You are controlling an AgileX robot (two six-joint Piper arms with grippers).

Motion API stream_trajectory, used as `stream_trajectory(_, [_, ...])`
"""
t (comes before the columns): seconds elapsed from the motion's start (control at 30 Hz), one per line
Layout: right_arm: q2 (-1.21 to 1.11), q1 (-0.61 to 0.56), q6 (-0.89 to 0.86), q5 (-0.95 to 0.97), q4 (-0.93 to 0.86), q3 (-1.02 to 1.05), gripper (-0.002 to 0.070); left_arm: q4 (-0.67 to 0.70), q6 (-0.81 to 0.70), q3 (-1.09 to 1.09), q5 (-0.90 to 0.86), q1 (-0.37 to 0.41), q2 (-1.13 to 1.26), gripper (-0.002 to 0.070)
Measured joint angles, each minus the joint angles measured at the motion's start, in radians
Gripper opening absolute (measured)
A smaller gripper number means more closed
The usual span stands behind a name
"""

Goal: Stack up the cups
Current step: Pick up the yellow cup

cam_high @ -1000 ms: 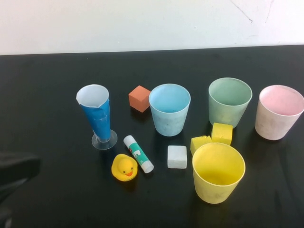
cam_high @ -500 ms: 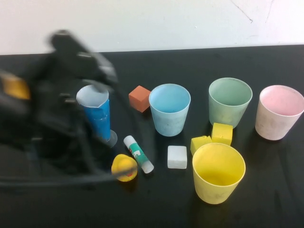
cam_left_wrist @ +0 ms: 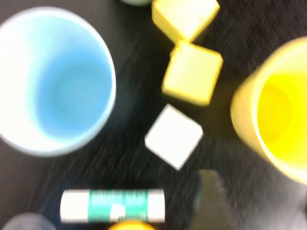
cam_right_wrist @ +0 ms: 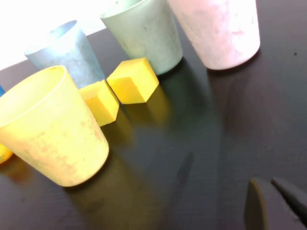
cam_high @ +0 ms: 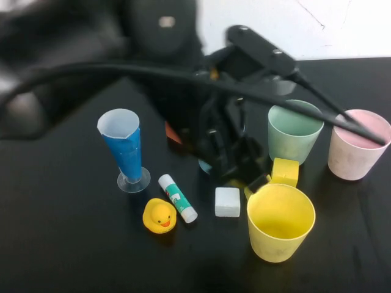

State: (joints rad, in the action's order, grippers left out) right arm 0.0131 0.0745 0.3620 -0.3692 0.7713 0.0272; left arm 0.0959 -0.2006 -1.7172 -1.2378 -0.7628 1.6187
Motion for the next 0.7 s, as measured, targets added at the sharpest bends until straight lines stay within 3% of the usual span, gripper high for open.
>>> stream_trajectory(0.07, [0.0,0.0,0.004,0.0,0.001,0.0,-0.0003,0.0,0.004,-0.042,0.0,0.0,0.054,0.0429])
stream_trajectory(0.13, [0.0,0.0,0.009,0.0,0.002,0.0,-0.0003,0.0,0.004,-0.07,0.0,0.0,0.096,0.0451])
stream_trajectory(0.47, [0.0,0.0,0.023,0.0,0.006,0.0,-0.0003,0.031,0.006,-0.085,0.0,0.0,0.25,0.0444])
stream_trajectory(0.53, [0.0,0.0,0.023,0.0,0.006,0.0,-0.0003,0.038,0.006,-0.086,0.0,0.0,0.265,0.0372])
stream_trajectory(0.63, [0.0,0.0,0.025,0.0,0.006,0.0,-0.0003,0.041,0.006,-0.086,0.0,0.0,0.277,0.0156])
stream_trajectory(0.7, [0.0,0.0,0.03,0.0,0.006,0.0,-0.0003,0.046,0.004,-0.089,0.0,0.0,0.278,0.008])
